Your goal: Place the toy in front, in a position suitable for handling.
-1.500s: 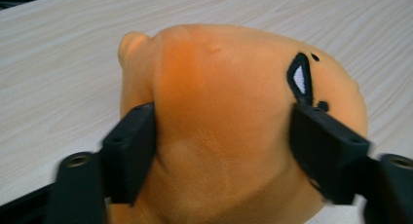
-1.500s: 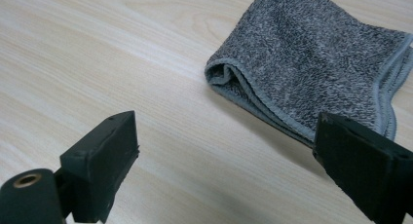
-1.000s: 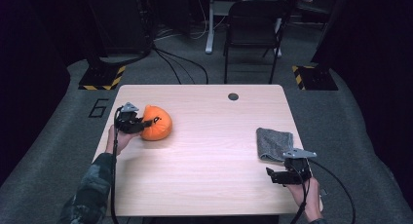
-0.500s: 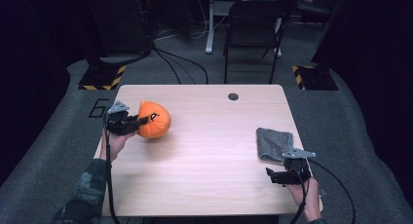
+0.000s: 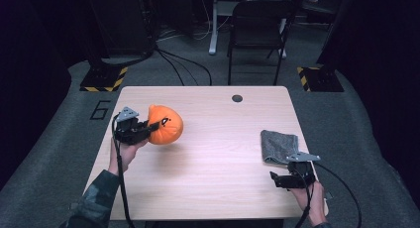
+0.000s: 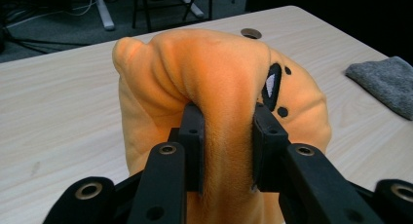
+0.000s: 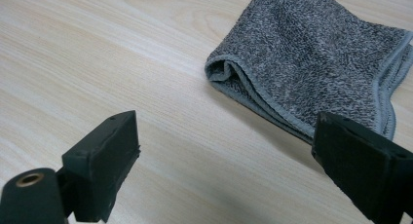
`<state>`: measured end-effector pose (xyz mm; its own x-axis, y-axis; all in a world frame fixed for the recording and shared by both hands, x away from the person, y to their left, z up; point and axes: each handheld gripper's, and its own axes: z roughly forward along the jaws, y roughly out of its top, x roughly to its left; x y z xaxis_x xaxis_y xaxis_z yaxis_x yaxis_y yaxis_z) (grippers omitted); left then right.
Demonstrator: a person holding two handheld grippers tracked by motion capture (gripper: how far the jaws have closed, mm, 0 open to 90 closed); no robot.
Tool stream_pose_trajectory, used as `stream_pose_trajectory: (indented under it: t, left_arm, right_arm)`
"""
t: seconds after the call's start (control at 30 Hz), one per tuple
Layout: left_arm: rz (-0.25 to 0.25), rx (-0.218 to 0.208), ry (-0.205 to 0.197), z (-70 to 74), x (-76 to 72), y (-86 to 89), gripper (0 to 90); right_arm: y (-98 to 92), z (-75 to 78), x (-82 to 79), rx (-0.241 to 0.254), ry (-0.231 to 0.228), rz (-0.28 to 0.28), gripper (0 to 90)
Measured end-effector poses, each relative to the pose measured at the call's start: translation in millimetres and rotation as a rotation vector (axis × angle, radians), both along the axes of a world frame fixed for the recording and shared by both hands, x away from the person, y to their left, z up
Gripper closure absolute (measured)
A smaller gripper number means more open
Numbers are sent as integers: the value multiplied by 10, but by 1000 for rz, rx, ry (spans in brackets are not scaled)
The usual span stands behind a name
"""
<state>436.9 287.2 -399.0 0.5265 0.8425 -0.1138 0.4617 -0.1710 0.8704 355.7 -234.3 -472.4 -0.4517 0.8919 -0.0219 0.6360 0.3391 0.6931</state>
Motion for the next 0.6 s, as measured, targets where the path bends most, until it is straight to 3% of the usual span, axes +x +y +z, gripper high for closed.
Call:
stream_pose_trajectory:
  t: [0.6]
  left_arm:
    - [23, -94, 20, -83, -251, -445, 708]
  right_arm:
    - [12, -14, -3, -2, 12, -6, 95]
